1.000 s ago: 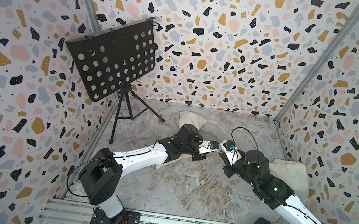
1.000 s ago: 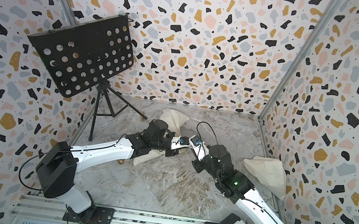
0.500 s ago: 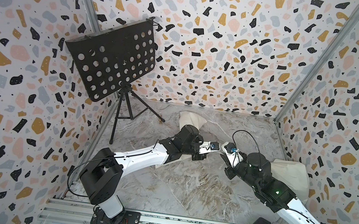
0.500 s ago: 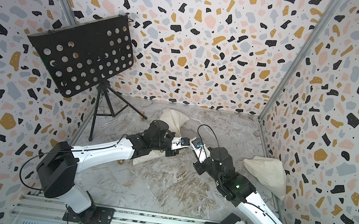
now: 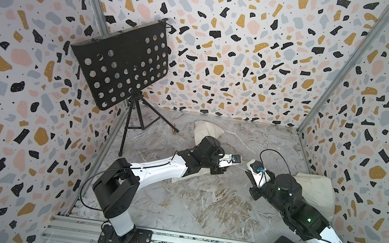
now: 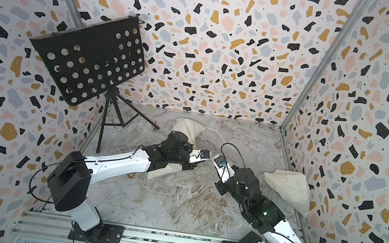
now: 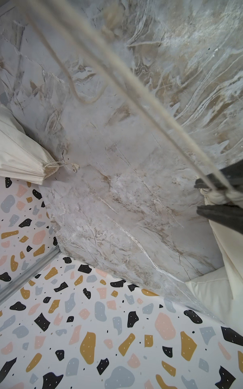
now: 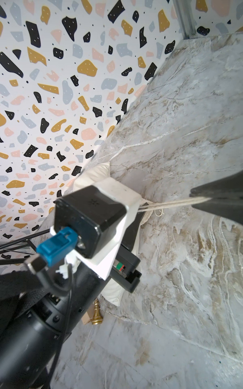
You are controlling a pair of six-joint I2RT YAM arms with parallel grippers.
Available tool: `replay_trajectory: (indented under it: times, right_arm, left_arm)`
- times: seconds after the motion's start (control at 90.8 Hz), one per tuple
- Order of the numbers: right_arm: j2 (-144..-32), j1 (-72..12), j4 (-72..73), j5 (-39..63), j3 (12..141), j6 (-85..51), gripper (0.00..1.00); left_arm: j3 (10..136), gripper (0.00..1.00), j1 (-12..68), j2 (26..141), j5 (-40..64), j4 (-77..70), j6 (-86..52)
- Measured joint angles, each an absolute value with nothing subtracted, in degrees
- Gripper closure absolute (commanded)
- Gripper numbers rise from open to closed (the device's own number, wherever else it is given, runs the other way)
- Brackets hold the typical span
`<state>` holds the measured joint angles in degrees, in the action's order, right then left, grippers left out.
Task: Close the soil bag
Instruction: Frap the soil bag at the center of the board.
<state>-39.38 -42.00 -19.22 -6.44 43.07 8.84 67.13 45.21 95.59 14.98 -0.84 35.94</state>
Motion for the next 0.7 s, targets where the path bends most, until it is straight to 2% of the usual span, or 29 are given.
replay_trajectory:
  times: [0.176,0.551,0.705]
  right_arm:
    - [-39.4,-42.0,-19.3,-7.0,43.1,8.9,1.00]
    - [-38.4,-42.0,-19.3,-7.5,42.4,9.0,1.00]
    - [-36.7,-42.0,-17.8,-7.6,42.4,9.0,1.00]
  left_arm:
    - [67.7,0.86,45.2,96.0,14.9,0.0,34.8]
    - [68.3,0.80,45.0,96.4,14.0,1.2,32.7]
    - [66.9,0.80,42.3,97.5,6.8,6.0,31.9]
